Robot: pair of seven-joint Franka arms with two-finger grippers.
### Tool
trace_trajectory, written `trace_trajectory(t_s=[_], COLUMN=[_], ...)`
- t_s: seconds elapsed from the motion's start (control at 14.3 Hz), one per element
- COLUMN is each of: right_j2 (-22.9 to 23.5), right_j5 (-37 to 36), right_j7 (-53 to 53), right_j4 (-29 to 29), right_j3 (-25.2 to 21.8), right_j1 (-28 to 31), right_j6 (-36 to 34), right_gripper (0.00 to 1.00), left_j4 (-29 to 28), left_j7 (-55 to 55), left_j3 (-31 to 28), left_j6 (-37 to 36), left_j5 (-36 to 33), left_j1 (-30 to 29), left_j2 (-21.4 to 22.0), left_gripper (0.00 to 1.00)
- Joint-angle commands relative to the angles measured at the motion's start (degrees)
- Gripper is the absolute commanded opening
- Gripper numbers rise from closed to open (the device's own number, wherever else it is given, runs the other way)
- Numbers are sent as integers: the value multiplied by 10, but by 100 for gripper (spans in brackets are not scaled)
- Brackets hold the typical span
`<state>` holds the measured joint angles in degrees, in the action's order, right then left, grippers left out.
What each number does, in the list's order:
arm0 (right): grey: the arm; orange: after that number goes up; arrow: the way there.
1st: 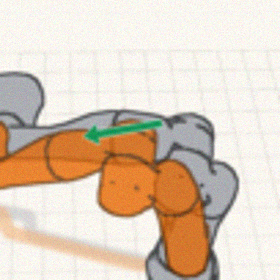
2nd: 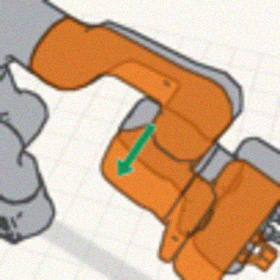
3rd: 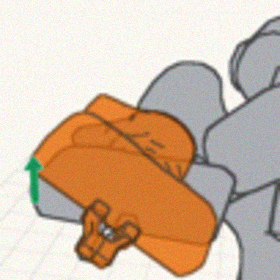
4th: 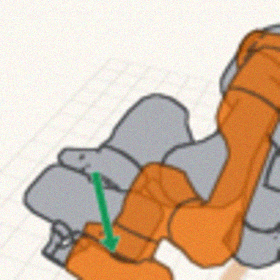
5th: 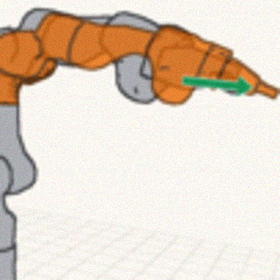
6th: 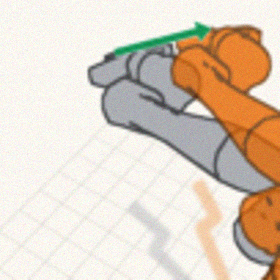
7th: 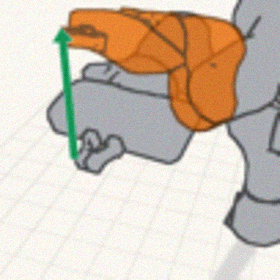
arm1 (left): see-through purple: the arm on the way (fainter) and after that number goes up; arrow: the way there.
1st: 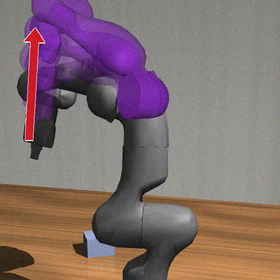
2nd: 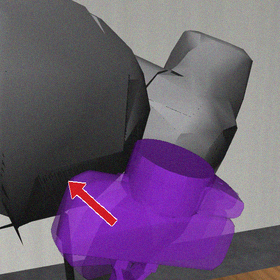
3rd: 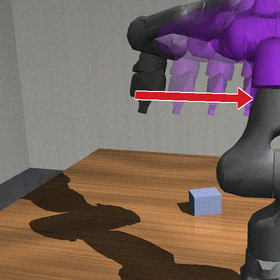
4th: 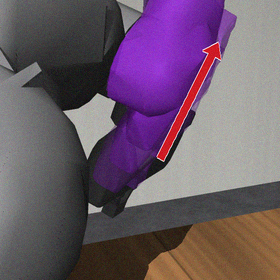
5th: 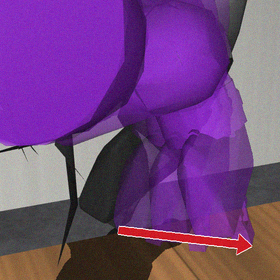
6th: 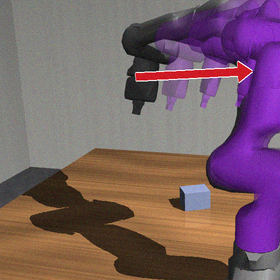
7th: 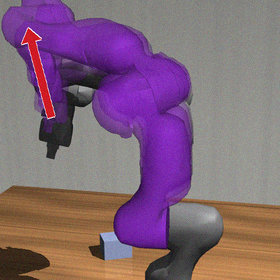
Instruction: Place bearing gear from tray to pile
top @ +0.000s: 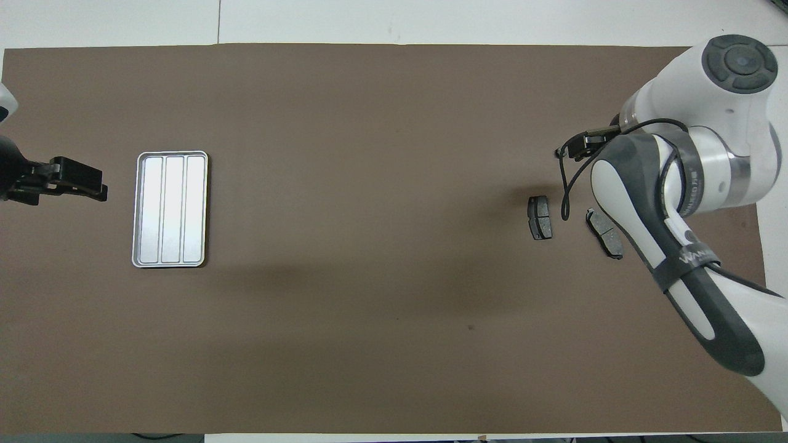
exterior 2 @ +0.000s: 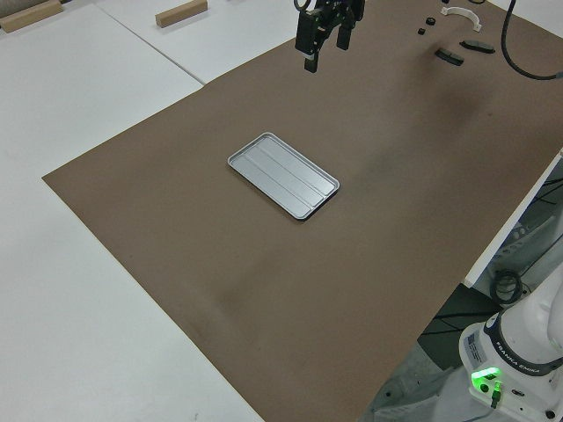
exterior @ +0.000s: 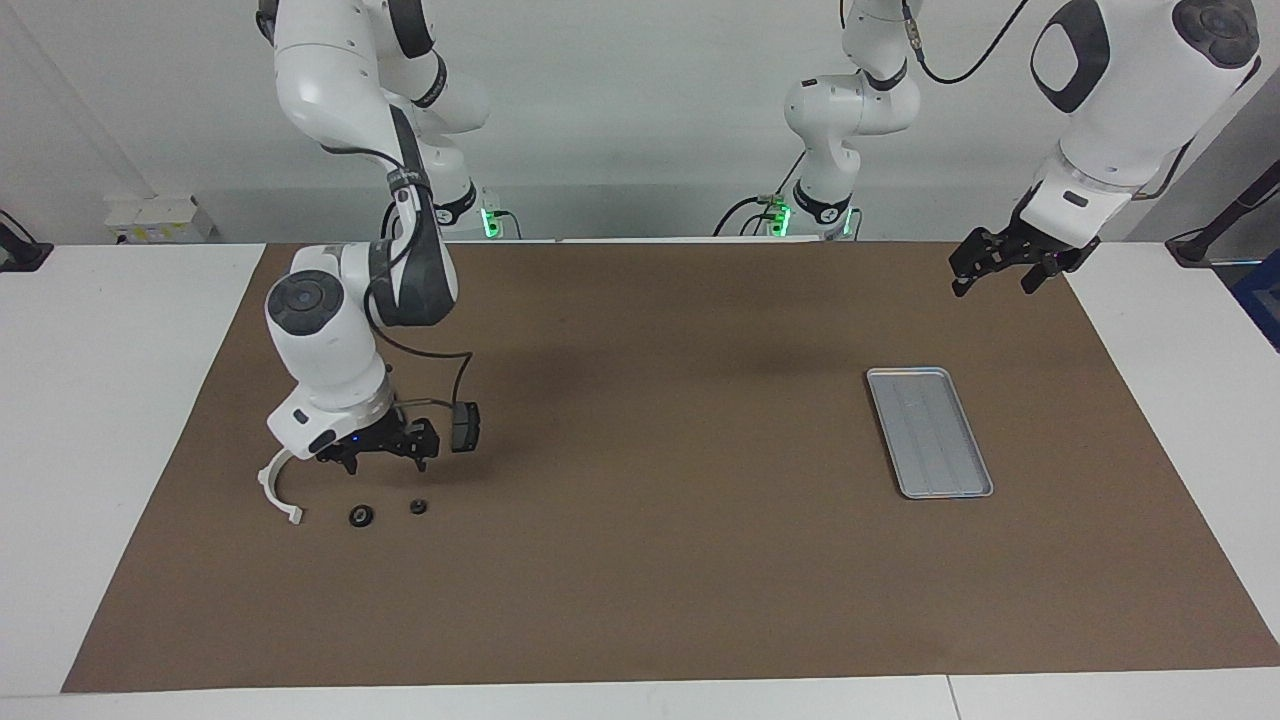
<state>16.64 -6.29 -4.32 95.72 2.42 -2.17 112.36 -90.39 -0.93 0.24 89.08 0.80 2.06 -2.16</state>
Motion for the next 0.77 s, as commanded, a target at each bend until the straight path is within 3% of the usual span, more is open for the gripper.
trace_trajectory(t_s=[0.0, 0.21, 0.7], right_j2=[-78, -140, -238], right_j5=[6, 58, 66], right_j7=[17, 15, 13], right_j4=[18, 17, 17], right_j3=[4, 3, 3], right_j1=[0, 1, 1], right_j6=[-69, -131, -234], right_gripper=[100, 100, 100], left_j4=[-20, -20, -20], left_j7=[-6, -5, -5], left_j3=[-7, -6, -6], left_j6=[4, 4, 4], left_j5=[3, 3, 3], left_j1=[8, 8, 8], left_j2=[17, 17, 17], left_gripper=[100, 100, 100])
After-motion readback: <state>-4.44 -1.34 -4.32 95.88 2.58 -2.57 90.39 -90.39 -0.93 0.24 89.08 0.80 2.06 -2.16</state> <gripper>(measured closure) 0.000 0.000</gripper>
